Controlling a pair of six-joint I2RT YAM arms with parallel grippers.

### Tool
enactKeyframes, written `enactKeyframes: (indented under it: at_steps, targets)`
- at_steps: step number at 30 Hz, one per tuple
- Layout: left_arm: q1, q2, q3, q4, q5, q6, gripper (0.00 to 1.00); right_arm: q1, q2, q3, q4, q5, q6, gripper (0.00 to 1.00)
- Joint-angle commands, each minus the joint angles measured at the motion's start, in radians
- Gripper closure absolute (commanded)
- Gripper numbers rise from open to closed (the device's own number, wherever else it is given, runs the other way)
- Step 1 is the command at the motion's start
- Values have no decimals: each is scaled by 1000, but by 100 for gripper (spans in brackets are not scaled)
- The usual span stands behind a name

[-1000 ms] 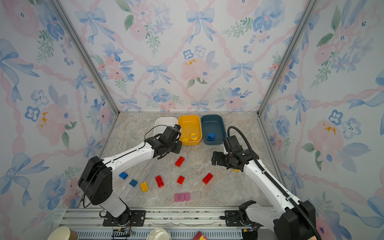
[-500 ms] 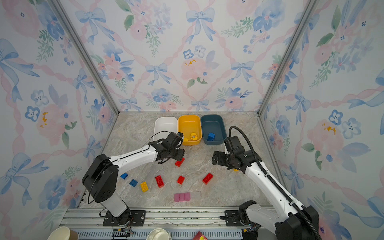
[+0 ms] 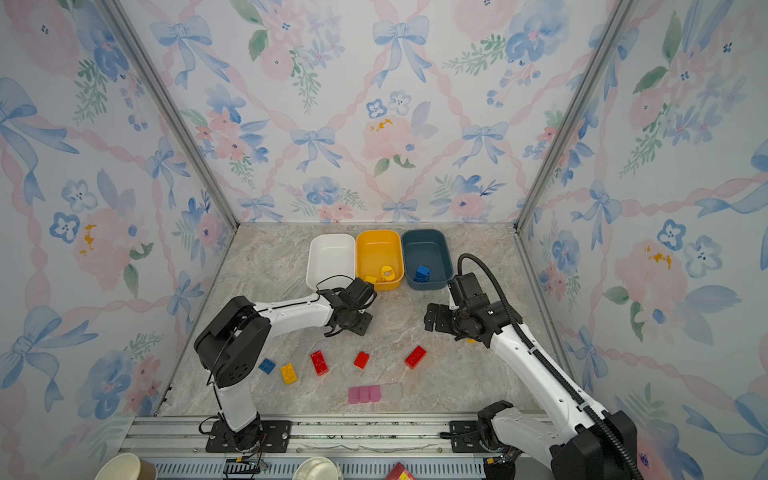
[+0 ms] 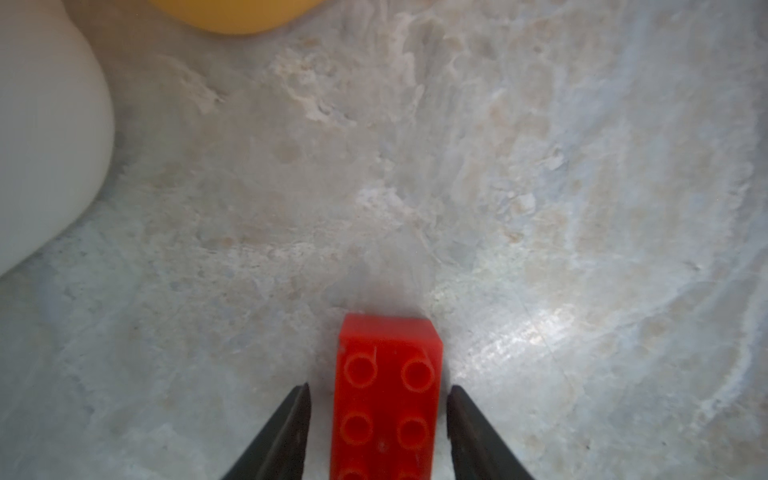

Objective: Sort the legos into containers by color
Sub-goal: 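Close the left gripper on the red 2x4 brick and lift it, then carry the red brick over the white tub and open the left gripper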

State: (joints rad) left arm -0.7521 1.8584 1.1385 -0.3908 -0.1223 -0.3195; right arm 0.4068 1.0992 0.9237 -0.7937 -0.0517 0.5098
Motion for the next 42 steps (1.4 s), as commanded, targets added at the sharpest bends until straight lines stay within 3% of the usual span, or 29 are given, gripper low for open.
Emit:
enactKeyframes:
  at_steps: [1, 5, 9, 17, 23, 31, 38, 42]
  targets:
    - [-9, 24, 12, -10, -1, 5, 55, -6, -12, -26, -12, 9, 13, 3]
    - [-9, 14, 6, -10, -19, -1, 69, -9, -9, -25, -7, 6, 10, 3]
    - [-10, -14, 2, -11, -42, -9, 75, -10, -2, -19, -7, 5, 7, 3]
    - [23, -146, 17, -13, -106, -24, 77, -10, -11, -25, -2, -3, 13, 3]
    - [137, -205, 98, -12, -124, 17, 77, -8, -16, -25, 4, -5, 16, 3]
    - [267, -33, 301, -12, -143, 65, 77, 10, -4, -22, 27, -7, 31, 3]
    - [310, 140, 414, -12, -128, 80, 76, 19, -4, -15, 15, -2, 31, 3]
    - [318, 174, 410, -12, -112, 73, 67, 17, -8, -16, 4, 5, 28, 3]
